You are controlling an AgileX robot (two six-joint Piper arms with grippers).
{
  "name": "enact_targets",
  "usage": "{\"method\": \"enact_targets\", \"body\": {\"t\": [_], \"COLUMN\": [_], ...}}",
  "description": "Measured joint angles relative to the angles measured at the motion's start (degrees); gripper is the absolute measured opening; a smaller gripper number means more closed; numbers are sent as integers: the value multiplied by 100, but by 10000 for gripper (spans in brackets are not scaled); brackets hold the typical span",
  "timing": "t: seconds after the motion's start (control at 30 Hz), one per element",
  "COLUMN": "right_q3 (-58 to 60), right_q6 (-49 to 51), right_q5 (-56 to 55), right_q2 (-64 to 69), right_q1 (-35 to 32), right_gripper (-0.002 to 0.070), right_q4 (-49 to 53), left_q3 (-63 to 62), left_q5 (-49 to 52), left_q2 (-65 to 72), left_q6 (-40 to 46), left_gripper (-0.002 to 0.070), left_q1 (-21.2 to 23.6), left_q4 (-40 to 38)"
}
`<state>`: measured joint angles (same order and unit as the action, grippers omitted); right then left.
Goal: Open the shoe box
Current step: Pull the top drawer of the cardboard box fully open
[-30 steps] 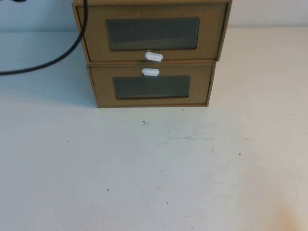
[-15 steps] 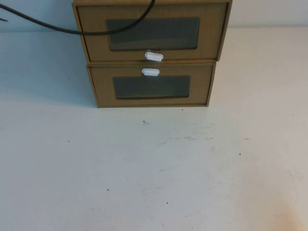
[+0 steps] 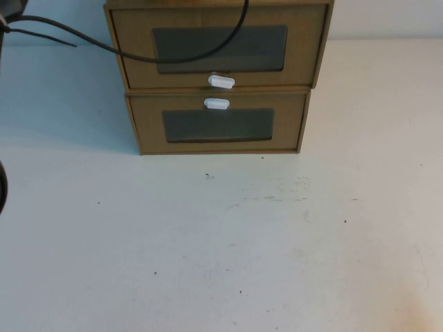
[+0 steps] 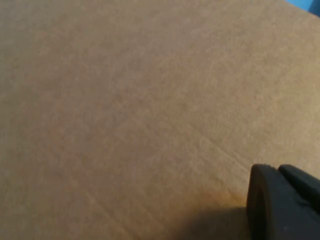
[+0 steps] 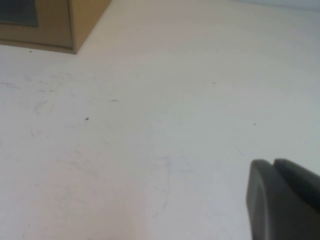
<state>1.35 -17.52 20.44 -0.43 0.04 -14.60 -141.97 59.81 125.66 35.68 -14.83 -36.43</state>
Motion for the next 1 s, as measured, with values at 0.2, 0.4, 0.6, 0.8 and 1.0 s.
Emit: {"method": "enact_targets", "body": {"t": [0.2,0.4,0.6,0.8,1.0], "right_q3": [0,0,0,0,0], "right_q6": [0,0,0,0,0], "right_q5": [0,0,0,0,0], "right_q2": [0,0,0,0,0], "right_q1": [0,0,0,0,0], "right_gripper": [-14,-14,-14,-14,-14], "right_q4": [0,0,0,0,0], "left_q3": [-22,-40,-40,-40,-61], "left_q5": [13,72,121,133,146], "left_q2": [13,13,13,13,13], "left_q6": [-105,-170,-280,-302,-347], "left_gripper": [-4,-4,-4,-4,-4], "left_q1": [0,0,0,0,0], "left_q4": [58,66,66,66,56]}}
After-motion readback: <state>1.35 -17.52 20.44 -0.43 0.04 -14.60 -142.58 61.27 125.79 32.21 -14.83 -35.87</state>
